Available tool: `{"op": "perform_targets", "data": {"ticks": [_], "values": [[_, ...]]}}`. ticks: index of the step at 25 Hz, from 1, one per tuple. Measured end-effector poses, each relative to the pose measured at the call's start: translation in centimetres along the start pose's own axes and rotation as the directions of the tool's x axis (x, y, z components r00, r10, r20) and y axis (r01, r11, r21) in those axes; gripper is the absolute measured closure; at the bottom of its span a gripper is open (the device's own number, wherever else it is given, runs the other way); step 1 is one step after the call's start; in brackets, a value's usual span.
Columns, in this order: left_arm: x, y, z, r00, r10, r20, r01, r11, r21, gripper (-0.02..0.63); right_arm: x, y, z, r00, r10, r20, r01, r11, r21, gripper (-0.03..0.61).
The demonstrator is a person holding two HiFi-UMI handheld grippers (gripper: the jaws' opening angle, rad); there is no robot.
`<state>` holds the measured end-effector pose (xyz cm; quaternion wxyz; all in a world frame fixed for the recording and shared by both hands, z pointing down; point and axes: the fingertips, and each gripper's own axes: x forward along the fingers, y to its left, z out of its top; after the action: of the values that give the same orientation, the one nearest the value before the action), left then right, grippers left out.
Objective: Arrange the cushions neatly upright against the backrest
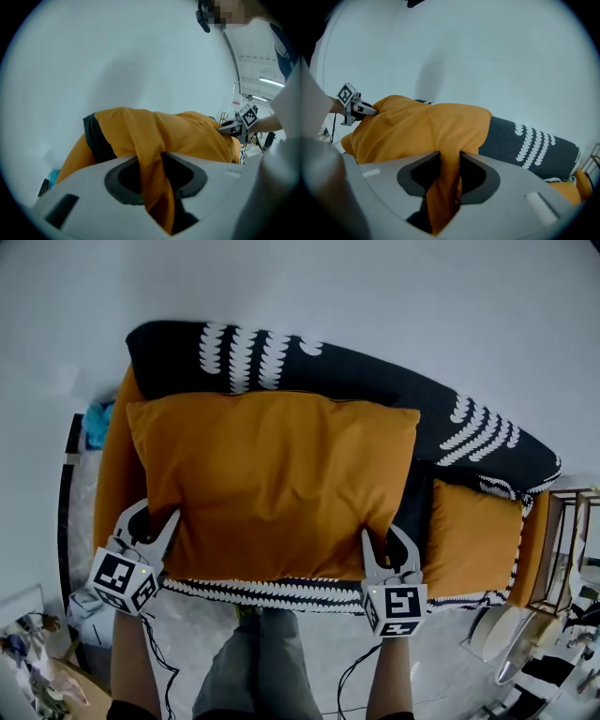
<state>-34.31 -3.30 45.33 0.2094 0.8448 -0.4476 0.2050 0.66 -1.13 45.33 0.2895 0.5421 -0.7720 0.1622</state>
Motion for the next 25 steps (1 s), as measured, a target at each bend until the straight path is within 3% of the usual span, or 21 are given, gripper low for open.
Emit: {"op": "perform_targets", "data": {"ticks": [6,11,17,25], "values": [[4.4,0.9,6.9,0.997,-0.026,0.072,0.020,0.996,0.086,0.482,1.0,-3.9,4.2,0.994,-0.078,0.075,0.076,0.997,0.029,0.440],[8.3,1.6,9.3,0.997,-0.037,0.072,0.029,0.994,0.109,0.480,3.3,-6.6,4.9,0.993,-0.089,0.078,0.084,0.994,0.066,0.442],[11.1,2.7,6.4,1.000,-0.007,-0.006,0.007,0.996,0.089,0.477,6.8,-6.7,2.4,0.998,-0.055,0.026,0.053,0.995,0.082,0.443],[14.5,4.5,1.9,0.993,0.049,-0.103,-0.036,0.992,0.123,0.476,10.9,-6.6,-1.5,1.000,0.006,-0.027,-0.004,0.997,0.072,0.451]]}}
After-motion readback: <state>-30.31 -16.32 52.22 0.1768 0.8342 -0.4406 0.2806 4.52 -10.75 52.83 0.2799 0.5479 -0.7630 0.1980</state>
